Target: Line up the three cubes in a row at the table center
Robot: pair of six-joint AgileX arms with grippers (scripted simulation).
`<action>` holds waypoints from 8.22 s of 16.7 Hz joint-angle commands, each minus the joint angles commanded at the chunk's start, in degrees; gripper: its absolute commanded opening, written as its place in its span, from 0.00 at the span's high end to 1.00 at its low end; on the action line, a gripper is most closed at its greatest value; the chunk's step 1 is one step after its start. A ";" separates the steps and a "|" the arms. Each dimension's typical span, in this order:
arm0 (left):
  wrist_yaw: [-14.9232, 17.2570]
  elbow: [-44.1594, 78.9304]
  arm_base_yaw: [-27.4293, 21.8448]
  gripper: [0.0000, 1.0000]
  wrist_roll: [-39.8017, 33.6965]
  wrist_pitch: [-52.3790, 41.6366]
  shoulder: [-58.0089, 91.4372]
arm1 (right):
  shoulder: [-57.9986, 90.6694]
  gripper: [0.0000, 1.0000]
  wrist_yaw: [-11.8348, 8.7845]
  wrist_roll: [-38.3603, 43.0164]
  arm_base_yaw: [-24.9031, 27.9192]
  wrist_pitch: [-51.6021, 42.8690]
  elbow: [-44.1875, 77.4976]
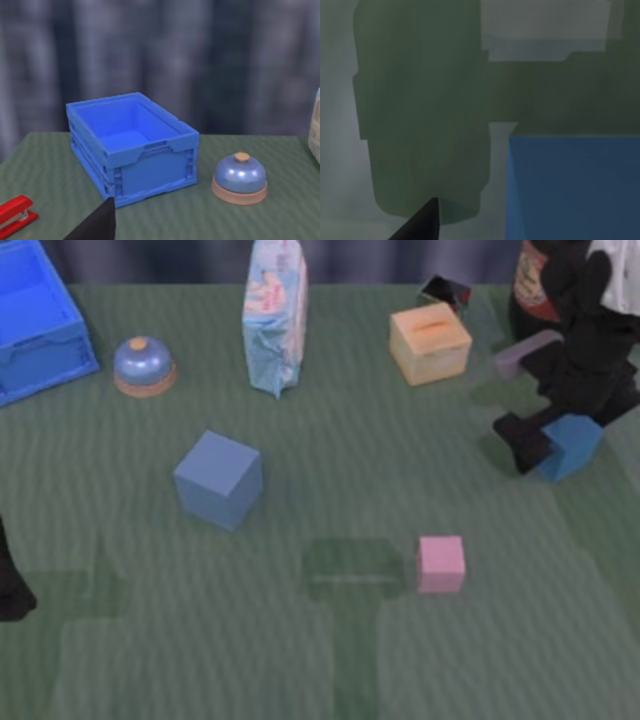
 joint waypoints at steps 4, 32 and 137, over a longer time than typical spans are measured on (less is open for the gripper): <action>0.00 0.00 0.00 0.00 0.00 0.00 0.00 | 0.00 0.45 0.00 0.00 0.00 0.00 0.00; 0.00 0.00 0.00 0.00 0.00 0.00 0.00 | -4.03 1.00 -0.34 0.17 0.38 -14.10 10.82; 0.34 107.64 -22.90 0.00 5.66 -70.54 126.52 | -138.62 0.00 0.75 23.47 -7.41 57.23 -109.31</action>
